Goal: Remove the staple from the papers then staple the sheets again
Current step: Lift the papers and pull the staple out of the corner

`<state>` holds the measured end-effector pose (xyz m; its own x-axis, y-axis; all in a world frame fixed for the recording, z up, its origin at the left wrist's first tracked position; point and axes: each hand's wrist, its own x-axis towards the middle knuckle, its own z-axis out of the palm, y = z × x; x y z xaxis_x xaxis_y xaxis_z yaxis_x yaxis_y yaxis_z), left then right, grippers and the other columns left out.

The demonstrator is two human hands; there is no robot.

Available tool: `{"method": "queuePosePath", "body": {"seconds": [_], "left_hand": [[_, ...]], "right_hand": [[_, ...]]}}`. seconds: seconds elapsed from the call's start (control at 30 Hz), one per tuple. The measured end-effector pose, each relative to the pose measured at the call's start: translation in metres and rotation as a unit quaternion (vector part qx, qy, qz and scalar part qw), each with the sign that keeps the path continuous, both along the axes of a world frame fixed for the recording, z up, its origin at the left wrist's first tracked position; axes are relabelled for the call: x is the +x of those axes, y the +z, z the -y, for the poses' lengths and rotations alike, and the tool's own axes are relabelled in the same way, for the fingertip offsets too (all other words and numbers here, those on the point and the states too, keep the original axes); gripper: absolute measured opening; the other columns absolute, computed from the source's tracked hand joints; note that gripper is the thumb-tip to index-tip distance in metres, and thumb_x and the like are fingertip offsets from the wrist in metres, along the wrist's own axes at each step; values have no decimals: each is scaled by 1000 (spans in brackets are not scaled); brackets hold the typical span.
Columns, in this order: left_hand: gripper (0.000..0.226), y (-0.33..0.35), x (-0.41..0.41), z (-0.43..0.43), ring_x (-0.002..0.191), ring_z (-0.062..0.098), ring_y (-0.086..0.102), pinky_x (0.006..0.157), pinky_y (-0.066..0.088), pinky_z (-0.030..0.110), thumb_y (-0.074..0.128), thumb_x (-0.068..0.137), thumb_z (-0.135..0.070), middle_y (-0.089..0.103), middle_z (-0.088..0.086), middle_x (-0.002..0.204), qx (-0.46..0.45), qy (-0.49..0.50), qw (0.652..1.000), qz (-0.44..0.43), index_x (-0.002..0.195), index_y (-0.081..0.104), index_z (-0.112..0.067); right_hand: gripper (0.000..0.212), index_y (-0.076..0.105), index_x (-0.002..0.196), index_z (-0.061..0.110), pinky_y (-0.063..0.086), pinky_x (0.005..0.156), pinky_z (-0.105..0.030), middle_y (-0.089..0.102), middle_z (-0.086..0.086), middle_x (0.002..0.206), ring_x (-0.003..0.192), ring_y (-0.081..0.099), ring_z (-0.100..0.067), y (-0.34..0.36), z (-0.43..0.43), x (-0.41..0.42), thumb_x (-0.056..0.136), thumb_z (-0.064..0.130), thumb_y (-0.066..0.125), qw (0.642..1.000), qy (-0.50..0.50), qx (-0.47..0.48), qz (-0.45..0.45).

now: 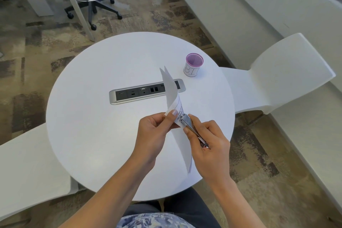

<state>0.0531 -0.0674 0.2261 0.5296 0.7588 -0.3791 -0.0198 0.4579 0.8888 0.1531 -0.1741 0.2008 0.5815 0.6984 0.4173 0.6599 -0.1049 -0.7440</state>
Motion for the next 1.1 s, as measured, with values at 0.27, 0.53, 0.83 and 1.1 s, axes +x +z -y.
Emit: {"method": "queuePosePath", "body": {"seconds": [0.27, 0.53, 0.83, 1.1], "left_hand": [[24, 4, 1, 4, 89, 19, 75, 103, 48, 42, 66, 90, -30, 80, 4, 85, 20, 2, 1000, -21, 80, 80, -13], [25, 5, -1, 2, 92, 19, 75, 96, 49, 34, 66, 90, -31, 80, 4, 90, 34, 6, 999, -10, 82, 81, -12], [24, 10, -4, -1, 85, 19, 76, 67, 49, 6, 70, 87, -30, 79, 6, 82, 50, 11, 999, -2, 78, 81, -10], [25, 23, -2, -7, 77, 24, 77, 68, 55, 18, 74, 70, -33, 79, 13, 79, 41, 33, 999, 10, 75, 82, -10]], "right_hand": [[44, 55, 129, 27, 48, 50, -37, 54, 2, 78, 66, 54, -16, 3, -1, -4, 88, 14, 65, 1000, 0, -6, 28], [39, 56, 127, 32, 43, 45, -28, 51, 7, 78, 64, 50, -11, 8, -5, -9, 91, 20, 64, 1000, -12, -10, -21], [47, 58, 120, 32, 48, 48, -28, 53, 3, 74, 63, 53, -10, 14, -10, -11, 81, 11, 70, 1000, 1, 18, 7], [32, 75, 101, 16, 38, 47, -6, 50, 6, 63, 51, 47, -2, 16, -23, -8, 70, 12, 73, 999, -10, 42, 29]]}}
